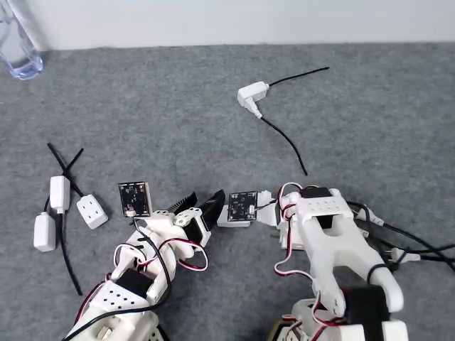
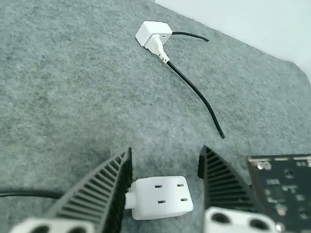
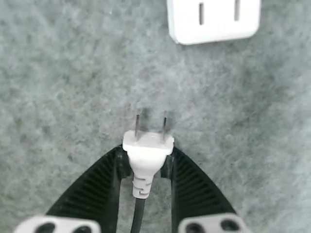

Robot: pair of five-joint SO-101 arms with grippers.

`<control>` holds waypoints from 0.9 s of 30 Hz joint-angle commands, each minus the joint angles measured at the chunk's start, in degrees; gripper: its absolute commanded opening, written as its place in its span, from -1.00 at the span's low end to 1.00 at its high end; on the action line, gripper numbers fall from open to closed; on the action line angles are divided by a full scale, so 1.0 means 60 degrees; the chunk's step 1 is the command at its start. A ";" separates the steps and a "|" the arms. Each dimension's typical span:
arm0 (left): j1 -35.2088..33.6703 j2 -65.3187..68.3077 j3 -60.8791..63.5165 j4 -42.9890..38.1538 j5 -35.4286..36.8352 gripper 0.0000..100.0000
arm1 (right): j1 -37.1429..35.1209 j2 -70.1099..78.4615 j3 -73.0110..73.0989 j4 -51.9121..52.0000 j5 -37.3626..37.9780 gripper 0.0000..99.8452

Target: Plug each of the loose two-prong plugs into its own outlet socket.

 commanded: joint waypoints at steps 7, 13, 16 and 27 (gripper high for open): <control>0.0073 -0.0044 -0.0081 -0.0278 -0.0088 -0.58 | -0.0330 -0.2498 -0.0527 0.0945 -0.1143 -0.98; 0.0762 -0.0117 -0.0081 -0.0337 -0.0073 -0.58 | -0.1253 -0.5282 -0.0484 0.2396 -0.2725 -0.98; 0.1275 -0.0117 -0.0081 -0.0498 -0.0059 -0.58 | -0.1883 -0.6190 -0.0469 0.2908 -0.3473 -0.98; 0.1641 -0.0117 -0.0081 -0.0557 -0.0088 -0.58 | -0.3524 -0.6850 -0.0908 0.3377 -0.4659 -0.98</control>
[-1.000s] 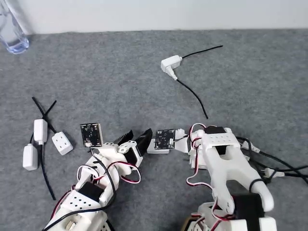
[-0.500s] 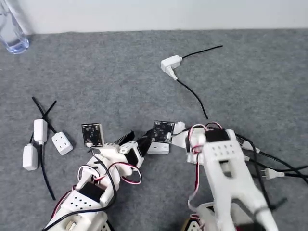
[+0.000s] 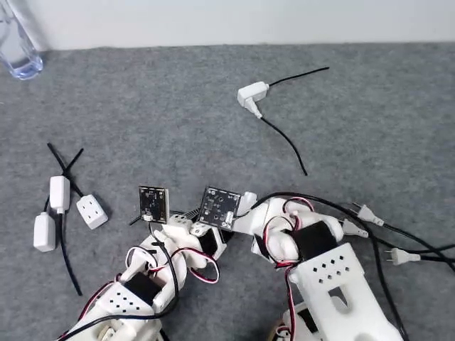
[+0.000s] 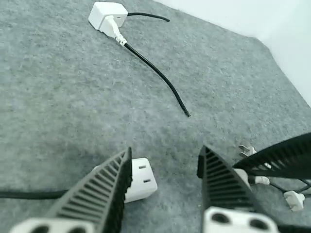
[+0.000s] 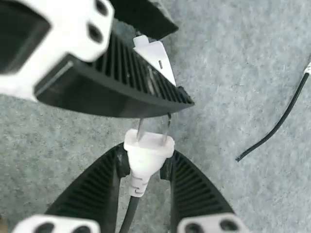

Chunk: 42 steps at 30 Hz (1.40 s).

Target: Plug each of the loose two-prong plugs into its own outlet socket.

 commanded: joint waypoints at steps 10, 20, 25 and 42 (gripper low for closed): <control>0.0088 -0.0073 -0.0081 -0.0044 -0.0103 -0.58 | -0.0872 -0.0242 -0.2520 0.1736 -0.0571 -0.98; 0.0088 -0.0059 -0.0081 0.0132 -0.0103 -0.58 | -0.0799 -0.1839 -0.2755 0.2352 -0.0527 -0.98; 0.0088 -0.0059 -0.0081 0.0132 -0.0103 -0.58 | -0.0432 -0.2044 -0.2374 0.2484 -0.0015 -0.98; 0.0117 -0.0132 -0.0081 -0.0850 -0.0103 -0.57 | 0.2161 -0.2015 0.1084 -0.1429 0.1568 -0.98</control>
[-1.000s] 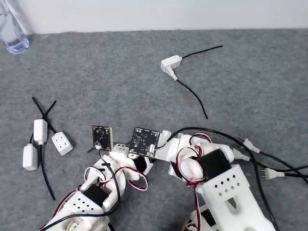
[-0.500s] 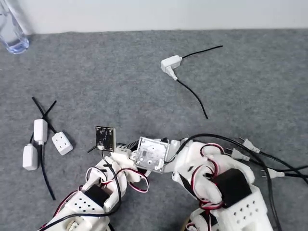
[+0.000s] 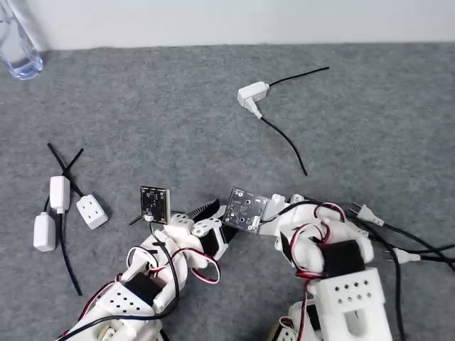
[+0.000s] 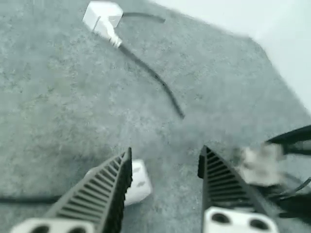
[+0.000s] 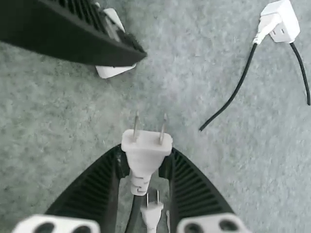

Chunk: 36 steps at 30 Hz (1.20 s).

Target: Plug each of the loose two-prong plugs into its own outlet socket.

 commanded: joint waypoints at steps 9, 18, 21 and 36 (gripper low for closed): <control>0.0132 -0.0117 -0.0403 -0.0850 -0.0059 -0.57 | 0.0623 0.1619 -0.0073 -0.2396 -0.0220 -0.98; 0.0117 -0.0059 -0.0330 -0.0762 -0.0059 -0.32 | 0.0344 0.4110 -0.2462 -0.2190 -0.1172 -0.98; 0.0117 -0.0088 -0.0212 -0.0762 -0.0059 -0.32 | -0.0007 0.4901 -0.2945 -0.2029 -0.1524 -0.98; 0.0044 -0.0117 -0.0081 -0.0806 -0.0059 -0.31 | -0.1238 0.3817 -0.3106 -0.0051 -0.1905 -0.98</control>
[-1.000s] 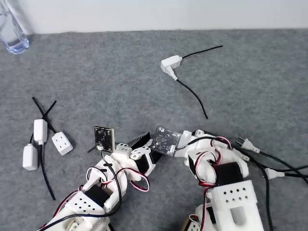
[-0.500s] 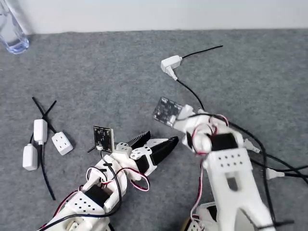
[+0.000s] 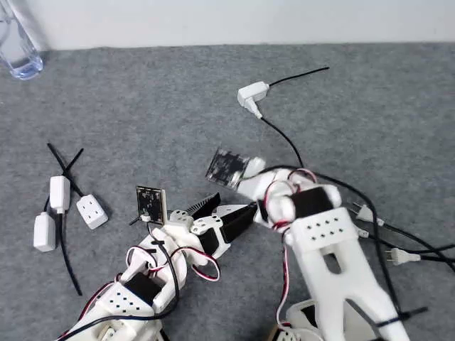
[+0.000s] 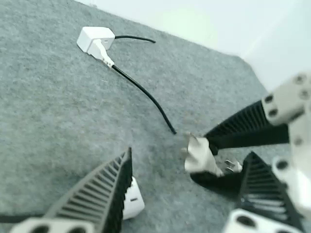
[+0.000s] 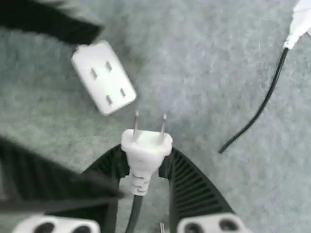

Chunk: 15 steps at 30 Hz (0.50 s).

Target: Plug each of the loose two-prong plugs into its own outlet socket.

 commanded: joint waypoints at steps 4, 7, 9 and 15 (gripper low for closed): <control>0.0044 -0.0132 -0.0081 -0.0190 -0.0088 -0.31 | -0.0139 -0.1165 -0.0674 0.0711 -0.0088 -0.98; 0.0044 -0.0103 -0.0081 -0.0176 -0.0088 -0.31 | -0.0125 -0.1502 -0.0674 0.0813 -0.0088 -0.98; 0.0044 -0.0059 -0.0081 -0.0176 -0.0088 -0.31 | -0.0110 -0.1678 -0.0674 0.0930 -0.0088 -0.98; 0.0088 -0.0132 -0.0081 0.0117 -0.0088 -0.31 | -0.0183 -0.2381 -0.0747 0.1736 -0.0103 -0.98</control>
